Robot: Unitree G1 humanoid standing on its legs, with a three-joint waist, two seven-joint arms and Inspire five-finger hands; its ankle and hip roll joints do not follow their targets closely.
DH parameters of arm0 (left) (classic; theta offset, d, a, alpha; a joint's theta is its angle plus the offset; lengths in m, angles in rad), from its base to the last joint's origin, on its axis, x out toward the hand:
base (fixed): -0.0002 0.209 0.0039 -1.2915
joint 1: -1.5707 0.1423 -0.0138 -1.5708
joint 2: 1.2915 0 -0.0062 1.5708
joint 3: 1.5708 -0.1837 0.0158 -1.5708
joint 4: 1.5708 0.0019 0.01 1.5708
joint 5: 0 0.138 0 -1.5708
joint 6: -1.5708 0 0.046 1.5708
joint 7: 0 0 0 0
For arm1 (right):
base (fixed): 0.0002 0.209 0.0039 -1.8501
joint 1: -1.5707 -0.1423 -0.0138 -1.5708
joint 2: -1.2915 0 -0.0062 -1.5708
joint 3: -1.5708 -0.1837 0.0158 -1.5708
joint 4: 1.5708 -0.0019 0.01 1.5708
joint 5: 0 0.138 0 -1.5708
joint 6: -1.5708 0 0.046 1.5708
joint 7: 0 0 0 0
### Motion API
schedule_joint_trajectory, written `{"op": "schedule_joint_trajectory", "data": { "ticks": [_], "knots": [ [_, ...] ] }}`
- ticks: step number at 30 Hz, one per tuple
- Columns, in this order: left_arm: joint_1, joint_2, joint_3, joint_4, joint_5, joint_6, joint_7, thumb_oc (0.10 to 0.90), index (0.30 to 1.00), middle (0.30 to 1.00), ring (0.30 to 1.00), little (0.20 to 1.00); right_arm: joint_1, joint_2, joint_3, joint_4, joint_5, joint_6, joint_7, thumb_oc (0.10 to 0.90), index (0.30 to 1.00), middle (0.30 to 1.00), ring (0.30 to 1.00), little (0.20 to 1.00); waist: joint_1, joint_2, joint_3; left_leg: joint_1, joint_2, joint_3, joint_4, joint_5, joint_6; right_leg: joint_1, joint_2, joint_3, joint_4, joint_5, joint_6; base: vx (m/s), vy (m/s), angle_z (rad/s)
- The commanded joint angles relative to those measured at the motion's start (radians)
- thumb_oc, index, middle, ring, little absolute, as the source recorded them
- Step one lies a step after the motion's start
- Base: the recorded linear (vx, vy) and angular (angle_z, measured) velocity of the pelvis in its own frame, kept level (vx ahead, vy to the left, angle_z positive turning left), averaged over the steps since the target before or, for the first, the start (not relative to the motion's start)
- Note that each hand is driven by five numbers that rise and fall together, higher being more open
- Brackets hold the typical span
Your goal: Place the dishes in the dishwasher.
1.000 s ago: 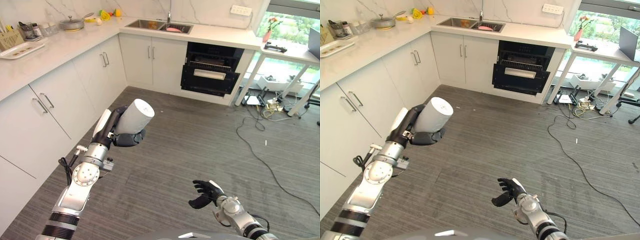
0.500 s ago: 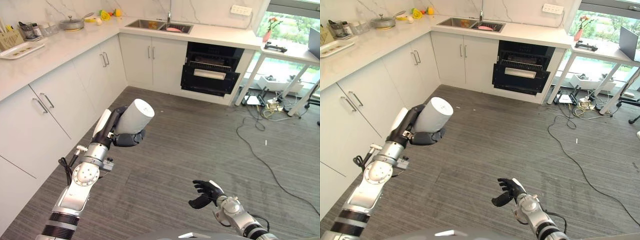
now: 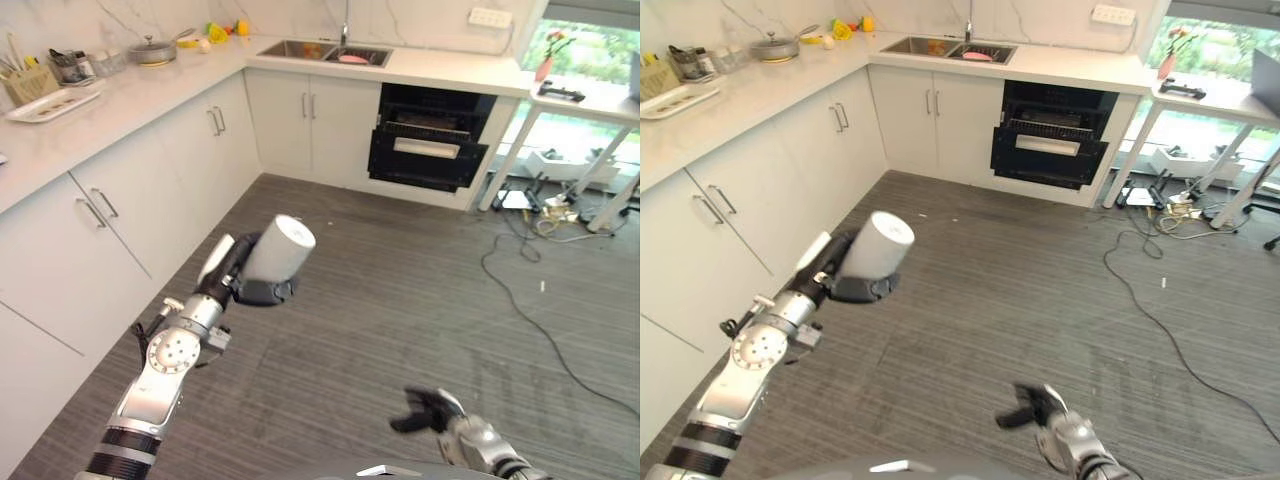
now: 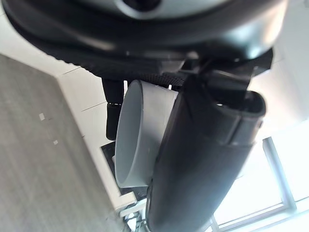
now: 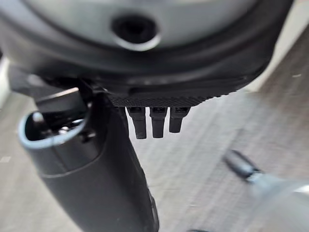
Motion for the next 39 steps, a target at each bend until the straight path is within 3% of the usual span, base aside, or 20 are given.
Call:
{"op": "schedule_joint_trajectory", "data": {
  "ticks": [1, 4, 5, 6, 9, 12, 16, 18, 20, 22, 24, 26, 27, 28, 29, 31, 33, 36, 37, 39],
  "knots": [
    [-0.028, -0.015, 0.039, -0.046, -0.038, -0.063, 0.002, 0.400, 0.300, 0.300, 0.300, 0.300, -0.025, -0.037, -0.005, 0.034, -0.036, -0.034, 0.015, 0.800, 0.900, 0.900, 0.900, 0.900, 0.034, -0.003, -0.033, -0.094, 0.032, 0.154, 0.123, -0.053, -0.013, 0.026, -0.016, -0.146, 0.011, -0.050, 0.027, -0.01, 0.186, -0.03],
    [-0.006, 0.009, 0.049, -0.043, -0.030, -0.055, 0.003, 0.400, 0.300, 0.300, 0.300, 0.300, -0.052, -0.007, 0.017, 0.036, -0.076, -0.030, 0.014, 0.800, 0.900, 0.900, 0.900, 0.900, 0.065, -0.010, -0.023, -0.070, 0.012, 0.168, 0.131, -0.091, 0.027, -0.006, -0.071, -0.195, 0.159, -0.043, 0.055, 0.01, 0.299, -0.04],
    [0.001, 0.028, 0.054, -0.053, -0.022, -0.052, 0.011, 0.400, 0.300, 0.300, 0.300, 0.300, -0.061, 0.005, 0.025, 0.021, -0.074, -0.039, 0.005, 0.800, 0.900, 0.900, 0.900, 0.900, 0.058, -0.006, -0.005, -0.035, -0.015, 0.147, 0.134, -0.121, 0.063, -0.081, -0.154, -0.183, 0.381, 0.031, 0.130, 0.07, 0.362, 0.09],
    [0.002, 0.028, 0.055, -0.055, -0.022, -0.051, 0.012, 0.400, 0.300, 0.300, 0.300, 0.300, -0.062, 0.005, 0.026, 0.021, -0.074, -0.039, 0.005, 0.800, 0.900, 0.900, 0.900, 0.900, 0.056, -0.008, -0.004, -0.034, -0.023, 0.147, 0.133, -0.124, 0.069, -0.089, -0.167, -0.179, 0.401, 0.028, 0.139, 0.08, 0.389, 0.46],
    [-0.024, 0.048, 0.040, -0.045, -0.007, -0.047, 0.037, 0.400, 0.300, 0.300, 0.300, 0.300, -0.058, 0.030, 0.034, -0.021, -0.058, -0.043, -0.009, 0.800, 0.900, 0.900, 0.900, 0.900, 0.007, 0.003, 0.036, 0.012, -0.047, 0.066, 0.109, -0.121, 0.126, -0.259, -0.196, -0.016, 0.705, 0.106, 0.134, 0.05, 0.287, 0.50],
    [-0.042, 0.051, 0.026, -0.037, 0.002, -0.046, 0.039, 0.400, 0.300, 0.300, 0.300, 0.300, -0.052, 0.037, 0.035, -0.031, -0.051, -0.042, -0.016, 0.800, 0.900, 0.900, 0.900, 0.900, -0.004, -0.005, 0.033, 0.028, -0.060, 0.005, 0.080, -0.119, 0.124, -0.277, -0.175, -0.016, 0.619, 0.080, 0.114, 0.15, 0.090, 1.03],
    [-0.120, 0.076, -0.012, -0.033, -0.010, -0.070, 0.043, 0.400, 0.300, 0.300, 0.300, 0.300, -0.052, 0.025, 0.023, -0.066, -0.020, -0.044, -0.035, 0.800, 0.900, 0.900, 0.900, 0.900, -0.052, -0.027, 0.056, 0.067, -0.057, -0.122, 0.047, -0.136, 0.082, -0.346, -0.116, 0.115, 0.225, 0.105, 0.096, 0.30, -0.058, 1.26],
    [-0.135, 0.082, -0.005, -0.033, -0.006, -0.076, 0.047, 0.400, 0.300, 0.300, 0.300, 0.300, -0.051, 0.034, 0.011, -0.073, -0.010, -0.037, -0.031, 0.800, 0.900, 0.900, 0.900, 0.900, -0.068, -0.039, 0.064, 0.114, -0.048, -0.145, 0.017, -0.154, 0.062, -0.389, -0.110, 0.100, 0.100, 0.159, 0.121, 0.43, -0.015, 1.28],
    [-0.121, 0.079, 0.013, -0.034, 0.010, -0.073, 0.041, 0.400, 0.300, 0.300, 0.300, 0.300, -0.048, 0.040, 0.000, -0.069, -0.009, -0.033, -0.023, 0.800, 0.900, 0.900, 0.900, 0.900, -0.063, -0.038, 0.054, 0.160, -0.046, -0.152, 0.000, -0.191, 0.051, -0.392, -0.095, -0.015, 0.039, 0.183, 0.146, 0.35, 0.021, 0.44],
    [-0.100, 0.077, 0.026, -0.033, 0.012, -0.074, 0.029, 0.400, 0.300, 0.300, 0.300, 0.300, -0.035, 0.036, -0.004, -0.076, -0.013, -0.034, -0.012, 0.800, 0.900, 0.900, 0.900, 0.900, -0.062, -0.041, 0.035, 0.202, -0.060, -0.150, 0.011, -0.241, 0.050, -0.364, -0.085, -0.101, 0.047, 0.170, 0.135, 0.66, 0.037, 0.18],
    [-0.076, 0.060, 0.025, -0.024, 0.000, -0.080, 0.030, 0.400, 0.300, 0.300, 0.300, 0.300, -0.021, 0.025, 0.009, -0.095, -0.021, -0.039, 0.003, 0.800, 0.900, 0.900, 0.900, 0.900, -0.086, -0.030, 0.016, 0.226, -0.052, -0.173, 0.073, -0.267, 0.042, -0.352, -0.060, -0.078, 0.102, 0.139, 0.105, 0.90, 0.000, 0.18],
    [-0.043, 0.045, 0.018, -0.020, -0.016, -0.079, 0.031, 0.400, 0.300, 0.300, 0.300, 0.300, -0.011, 0.018, 0.009, -0.092, -0.002, -0.050, -0.005, 0.800, 0.900, 0.900, 0.900, 0.900, -0.112, 0.012, -0.003, 0.175, -0.004, -0.172, 0.319, -0.071, -0.083, -0.309, 0.032, -0.028, 0.160, 0.058, 0.027, 0.73, -0.079, 0.44],
    [-0.042, 0.045, 0.018, -0.020, -0.016, -0.079, 0.031, 0.400, 0.300, 0.300, 0.300, 0.300, -0.010, 0.017, 0.010, -0.092, -0.001, -0.051, -0.005, 0.800, 0.900, 0.900, 0.900, 0.900, -0.113, 0.013, -0.005, 0.170, -0.001, -0.174, 0.326, -0.073, -0.088, -0.310, 0.035, -0.030, 0.160, 0.055, 0.023, 0.51, -0.120, 0.43],
    [-0.029, 0.060, 0.016, -0.037, -0.036, -0.076, 0.022, 0.400, 0.300, 0.300, 0.300, 0.300, -0.008, 0.012, 0.011, -0.123, 0.027, -0.056, -0.016, 0.800, 0.900, 0.900, 0.900, 0.900, -0.108, -0.004, 0.003, 0.066, 0.021, -0.136, 0.588, 0.102, -0.150, -0.253, 0.054, -0.042, 0.162, 0.021, -0.039, 0.33, -0.118, 0.07],
    [-0.029, 0.062, 0.017, -0.037, -0.036, -0.075, 0.022, 0.400, 0.300, 0.300, 0.300, 0.300, -0.007, 0.014, 0.012, -0.123, 0.027, -0.055, -0.016, 0.800, 0.900, 0.900, 0.900, 0.900, -0.110, 0.004, -0.002, 0.060, 0.036, -0.145, 0.605, 0.085, -0.159, -0.253, 0.072, -0.028, 0.163, 0.002, -0.036, 0.63, -0.191, -0.27],
    [-0.038, 0.087, 0.024, -0.044, -0.049, -0.081, 0.045, 0.400, 0.300, 0.300, 0.300, 0.300, -0.015, 0.003, 0.004, -0.164, 0.049, -0.059, -0.038, 0.800, 0.900, 0.900, 0.900, 0.900, -0.091, -0.038, 0.030, -0.094, 0.051, -0.103, 0.867, 0.130, -0.148, -0.187, 0.067, -0.036, 0.138, -0.018, -0.079, 0.36, -0.120, -0.41],
    [-0.043, 0.090, 0.021, -0.053, -0.053, -0.078, 0.057, 0.400, 0.300, 0.300, 0.300, 0.300, -0.030, -0.007, -0.003, -0.200, 0.076, -0.068, -0.057, 0.800, 0.900, 0.900, 0.900, 0.900, -0.066, -0.071, 0.057, -0.241, 0.068, -0.074, 0.934, 0.042, -0.078, -0.129, 0.072, -0.003, 0.114, -0.036, -0.088, 0.34, -0.018, -0.19],
    [-0.007, 0.100, 0.044, -0.096, -0.052, -0.080, 0.047, 0.400, 0.300, 0.300, 0.300, 0.300, -0.051, -0.020, -0.017, -0.289, 0.110, -0.100, -0.070, 0.800, 0.900, 0.900, 0.900, 0.900, -0.025, -0.080, 0.064, -0.332, 0.138, -0.042, 0.632, -0.039, -0.017, -0.062, 0.075, 0.046, 0.090, -0.069, -0.059, 0.60, 0.306, -0.78],
    [0.021, 0.123, 0.064, -0.101, -0.041, -0.085, 0.059, 0.400, 0.300, 0.300, 0.300, 0.300, -0.064, -0.043, -0.003, -0.436, 0.109, -0.121, -0.051, 0.800, 0.900, 0.900, 0.900, 0.900, -0.004, -0.058, 0.060, -0.322, 0.165, -0.087, 0.266, 0.053, -0.028, -0.036, 0.091, 0.092, 0.106, -0.102, -0.042, 0.40, 0.313, -1.20],
    [0.031, 0.129, 0.066, -0.094, -0.014, -0.089, 0.075, 0.400, 0.300, 0.300, 0.300, 0.300, -0.063, -0.065, 0.008, -0.522, 0.089, -0.133, -0.045, 0.800, 0.900, 0.900, 0.900, 0.900, 0.015, -0.062, 0.064, -0.321, 0.147, -0.156, 0.164, 0.103, -0.044, -0.011, 0.093, 0.137, 0.121, -0.113, -0.032, 0.47, 0.347, -1.32]
  ]
}}
